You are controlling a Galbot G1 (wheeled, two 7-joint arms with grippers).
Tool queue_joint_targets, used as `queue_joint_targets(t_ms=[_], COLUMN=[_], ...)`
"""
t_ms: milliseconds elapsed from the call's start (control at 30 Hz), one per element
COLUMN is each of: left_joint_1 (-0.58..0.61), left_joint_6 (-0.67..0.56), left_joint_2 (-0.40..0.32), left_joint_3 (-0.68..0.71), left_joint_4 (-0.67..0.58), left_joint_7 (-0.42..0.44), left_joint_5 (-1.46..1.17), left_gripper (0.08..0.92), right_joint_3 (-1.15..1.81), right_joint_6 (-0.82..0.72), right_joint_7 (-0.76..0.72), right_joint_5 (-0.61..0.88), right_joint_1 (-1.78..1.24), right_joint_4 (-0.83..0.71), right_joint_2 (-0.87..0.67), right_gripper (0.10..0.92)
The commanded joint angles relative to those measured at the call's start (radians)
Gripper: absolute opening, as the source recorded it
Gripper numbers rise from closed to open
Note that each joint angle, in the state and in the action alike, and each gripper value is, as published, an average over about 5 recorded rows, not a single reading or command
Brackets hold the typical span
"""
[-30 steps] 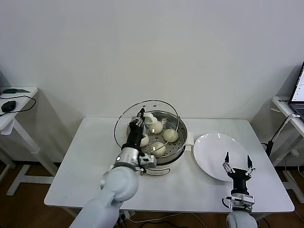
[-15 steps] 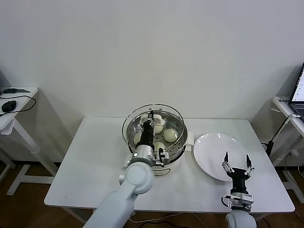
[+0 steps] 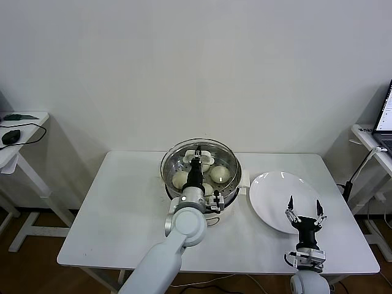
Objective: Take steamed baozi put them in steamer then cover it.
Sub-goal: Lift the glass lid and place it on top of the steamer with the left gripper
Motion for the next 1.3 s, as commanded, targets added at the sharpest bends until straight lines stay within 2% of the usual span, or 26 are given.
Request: queue_joint_targets(t_ms=[33, 1300], left_joint_1=[0.002, 0.017], left_joint_6=[-0.010, -0.033], left_joint_2=[-0.021, -0.058], left_joint_3=[-0.005, -0.003], left_joint_4=[0.040, 0.074], left_joint_7=[0.000, -0.020], left_joint_5=[0.047, 0.101], left_gripper=[0.191, 0.191], right_joint_3=[-0.001, 0.001], right_joint_6=[-0.001, 0.005], right_joint_7=[0.000, -0.004], right_joint_5=[-0.003, -0.005], right_joint_1=[0.003, 0.008], right_joint_4=[-0.006, -0.026], right_joint_2=[0.000, 0.001], right_gripper=[0.823, 0.823])
